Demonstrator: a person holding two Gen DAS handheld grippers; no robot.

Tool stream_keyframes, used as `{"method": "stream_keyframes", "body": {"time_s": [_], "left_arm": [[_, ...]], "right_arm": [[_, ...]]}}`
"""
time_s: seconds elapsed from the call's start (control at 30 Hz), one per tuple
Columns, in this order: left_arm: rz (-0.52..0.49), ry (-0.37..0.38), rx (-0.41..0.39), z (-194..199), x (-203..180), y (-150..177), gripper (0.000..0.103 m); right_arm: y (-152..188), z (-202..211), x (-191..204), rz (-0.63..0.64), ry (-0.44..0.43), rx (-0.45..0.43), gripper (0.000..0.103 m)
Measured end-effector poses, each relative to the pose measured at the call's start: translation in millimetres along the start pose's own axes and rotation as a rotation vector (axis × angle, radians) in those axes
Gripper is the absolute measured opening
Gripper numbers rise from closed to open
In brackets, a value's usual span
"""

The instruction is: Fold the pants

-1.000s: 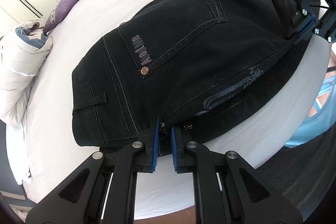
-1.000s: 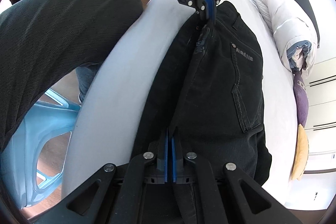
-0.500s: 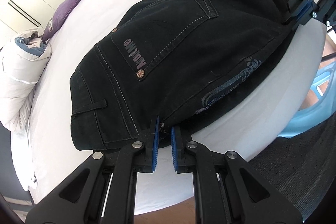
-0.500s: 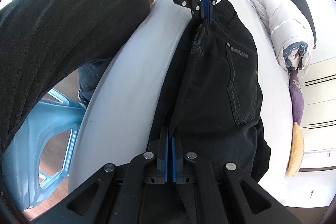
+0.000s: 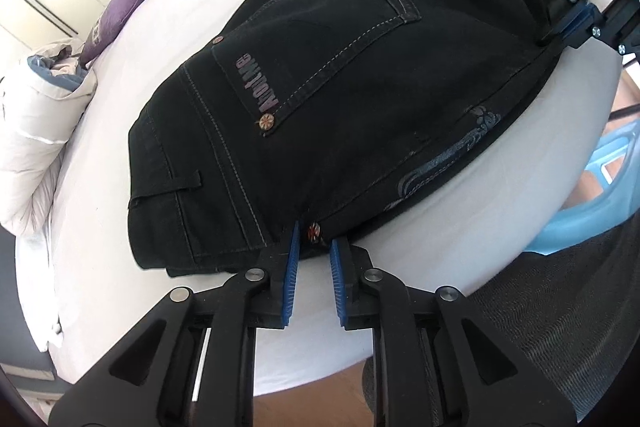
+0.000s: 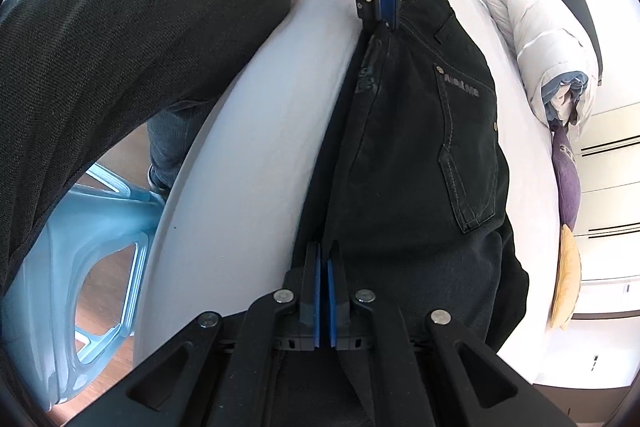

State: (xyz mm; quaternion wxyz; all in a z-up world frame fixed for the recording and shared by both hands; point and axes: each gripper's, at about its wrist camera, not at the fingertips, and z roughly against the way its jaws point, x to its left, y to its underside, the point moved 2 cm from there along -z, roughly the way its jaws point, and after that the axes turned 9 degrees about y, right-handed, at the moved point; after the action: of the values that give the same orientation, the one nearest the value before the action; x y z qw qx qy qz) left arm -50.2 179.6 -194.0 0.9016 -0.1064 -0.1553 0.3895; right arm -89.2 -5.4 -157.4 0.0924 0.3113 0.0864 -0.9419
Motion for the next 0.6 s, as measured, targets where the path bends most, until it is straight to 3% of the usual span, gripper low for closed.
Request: {"method": "stream_keyframes", "body": {"time_s": [0.13, 0.2, 0.33, 0.4, 0.5, 0.6], "left_arm": [[0.098, 0.059, -0.001, 15.6, 12.9, -0.3, 0.015], [0.124, 0.045, -0.019, 28.9, 23.1, -5.3, 0.015], [0.226, 0.034, -0.116, 56.4, 38.5, -32.4, 0.015], [0.23, 0.062, -0.185, 67.5, 37.5, -52.4, 0.015], [0.266, 0.099, -0.202, 57.3, 35.2, -78.7, 0.015], [0.301, 0.169, -0.177, 22.4, 17.2, -90.2, 0.015]], "right_arm": [[-1.3, -5.2, 4.0, 0.002, 0.013, 0.015, 0.006], [-1.6, -6.8, 4.4, -0.012, 0.02, 0.018, 0.006], [-1.1, -6.6, 4.2, -0.051, 0.037, 0.019, 0.007], [-0.8, -5.7, 5.2, -0.065, 0.05, 0.017, 0.007], [-0.3, -5.7, 5.1, -0.099, 0.067, 0.019, 0.007], [1.9, -5.2, 4.9, -0.148, 0.082, 0.017, 0.007]]}}
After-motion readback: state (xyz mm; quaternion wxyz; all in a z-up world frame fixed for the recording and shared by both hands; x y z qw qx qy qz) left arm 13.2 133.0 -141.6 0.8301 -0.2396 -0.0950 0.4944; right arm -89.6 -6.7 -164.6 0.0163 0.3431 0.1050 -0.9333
